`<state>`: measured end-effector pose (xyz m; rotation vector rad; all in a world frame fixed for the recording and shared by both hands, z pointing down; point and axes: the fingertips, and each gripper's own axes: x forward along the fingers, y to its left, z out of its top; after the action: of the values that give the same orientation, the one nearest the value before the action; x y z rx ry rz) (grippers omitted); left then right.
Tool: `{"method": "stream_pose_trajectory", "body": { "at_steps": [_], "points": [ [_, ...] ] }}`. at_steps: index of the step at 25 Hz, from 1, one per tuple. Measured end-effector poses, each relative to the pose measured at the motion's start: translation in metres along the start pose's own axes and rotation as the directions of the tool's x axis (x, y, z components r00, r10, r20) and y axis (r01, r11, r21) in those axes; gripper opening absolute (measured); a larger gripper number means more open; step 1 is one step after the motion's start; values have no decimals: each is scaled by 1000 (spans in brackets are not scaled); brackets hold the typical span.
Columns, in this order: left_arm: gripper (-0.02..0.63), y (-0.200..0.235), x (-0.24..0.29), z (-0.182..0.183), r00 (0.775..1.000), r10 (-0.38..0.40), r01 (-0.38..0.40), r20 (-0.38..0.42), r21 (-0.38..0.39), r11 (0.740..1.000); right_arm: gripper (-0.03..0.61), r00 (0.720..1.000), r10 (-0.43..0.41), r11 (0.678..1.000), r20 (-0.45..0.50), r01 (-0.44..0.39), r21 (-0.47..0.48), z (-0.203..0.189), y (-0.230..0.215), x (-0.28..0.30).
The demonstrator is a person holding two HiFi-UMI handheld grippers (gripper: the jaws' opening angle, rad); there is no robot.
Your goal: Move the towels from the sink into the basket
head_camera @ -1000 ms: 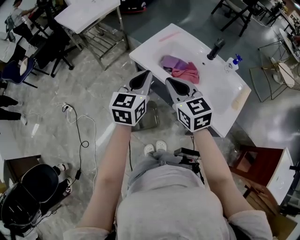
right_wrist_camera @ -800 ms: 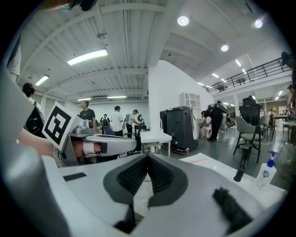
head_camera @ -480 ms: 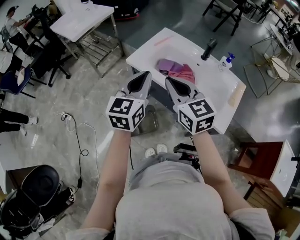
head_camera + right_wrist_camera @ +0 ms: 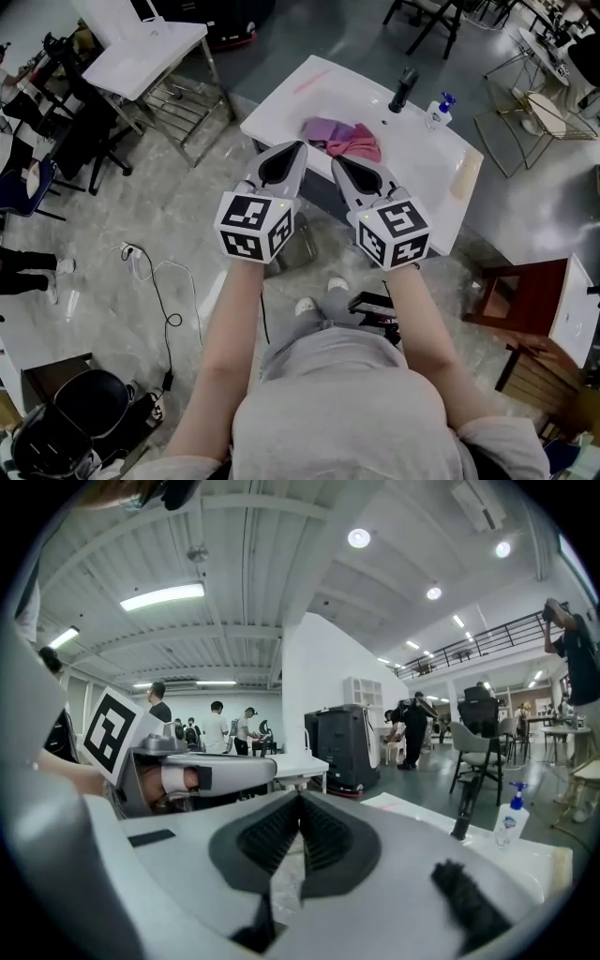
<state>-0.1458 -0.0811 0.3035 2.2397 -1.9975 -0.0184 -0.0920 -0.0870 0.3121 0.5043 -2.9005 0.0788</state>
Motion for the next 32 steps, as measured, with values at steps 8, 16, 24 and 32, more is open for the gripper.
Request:
{"method": "stream_pose_trajectory", "body": {
  "at_steps": [8, 16, 24, 32],
  "points": [
    [9, -13, 30, -5, 999, -49, 49, -12, -2, 999, 18, 999, -51, 999, 0, 51, 11, -3, -26, -8],
    [9, -22, 69, -9, 996, -79, 79, -27, -8, 997, 18, 998, -66, 998, 1, 66, 15, -4, -61, -5],
    [9, -30, 109, -26, 994, -96, 94, -60, -39, 995, 18, 996, -85, 996, -19, 86, 30, -15, -99, -6],
    [26, -36, 143, -46, 986, -123, 119, -112, -49, 992, 18, 993, -106, 992, -45, 109, 63, -31, -137, -2]
  ]
}}
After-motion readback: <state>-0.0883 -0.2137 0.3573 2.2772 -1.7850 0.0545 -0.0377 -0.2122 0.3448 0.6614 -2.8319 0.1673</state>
